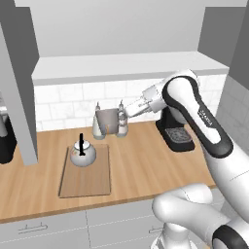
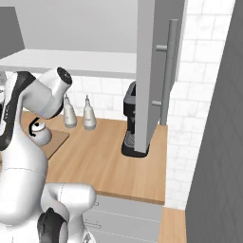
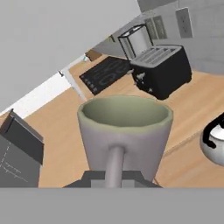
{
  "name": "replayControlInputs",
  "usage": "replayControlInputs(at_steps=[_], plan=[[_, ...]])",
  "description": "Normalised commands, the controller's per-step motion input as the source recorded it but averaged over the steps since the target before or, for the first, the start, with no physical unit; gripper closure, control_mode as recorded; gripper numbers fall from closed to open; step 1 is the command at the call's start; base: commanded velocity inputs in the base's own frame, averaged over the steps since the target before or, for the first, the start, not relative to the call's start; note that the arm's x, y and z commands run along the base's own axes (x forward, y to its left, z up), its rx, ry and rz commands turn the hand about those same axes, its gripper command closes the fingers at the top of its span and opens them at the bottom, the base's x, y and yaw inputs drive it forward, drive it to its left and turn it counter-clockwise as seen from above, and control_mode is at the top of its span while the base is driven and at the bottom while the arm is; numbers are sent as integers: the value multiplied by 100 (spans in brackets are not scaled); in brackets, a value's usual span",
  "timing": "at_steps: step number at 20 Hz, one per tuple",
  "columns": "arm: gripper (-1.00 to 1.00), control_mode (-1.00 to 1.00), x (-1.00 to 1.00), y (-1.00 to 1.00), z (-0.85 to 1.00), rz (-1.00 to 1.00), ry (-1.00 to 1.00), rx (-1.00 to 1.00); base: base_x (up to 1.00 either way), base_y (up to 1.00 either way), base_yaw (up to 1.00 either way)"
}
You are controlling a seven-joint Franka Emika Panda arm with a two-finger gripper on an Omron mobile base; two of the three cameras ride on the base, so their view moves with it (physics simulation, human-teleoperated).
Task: Pick the kettle from the counter and place it on the tray. Then pick the mug from the cabinet and place it on the tray. Then close the cabinet doors.
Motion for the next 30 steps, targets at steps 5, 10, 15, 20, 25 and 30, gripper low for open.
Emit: replayControlInputs(at_steps=[5,10,15,20,25,30], plan=[[100,-100,12,4,-90,33,0,-2,0,0,0],[100,-100,6,19,-83,8,-12,-1,0,0,0],[100,-100,9,15,-73,-7,-23,0,0,0,0],[100,-100,31,14,-80,-5,-5,0,0,0,0],[100,-100,57,19,-62,0,0,1,0,0,0],[100,-100,59,36,-55,0,-1,1,0,0,0]])
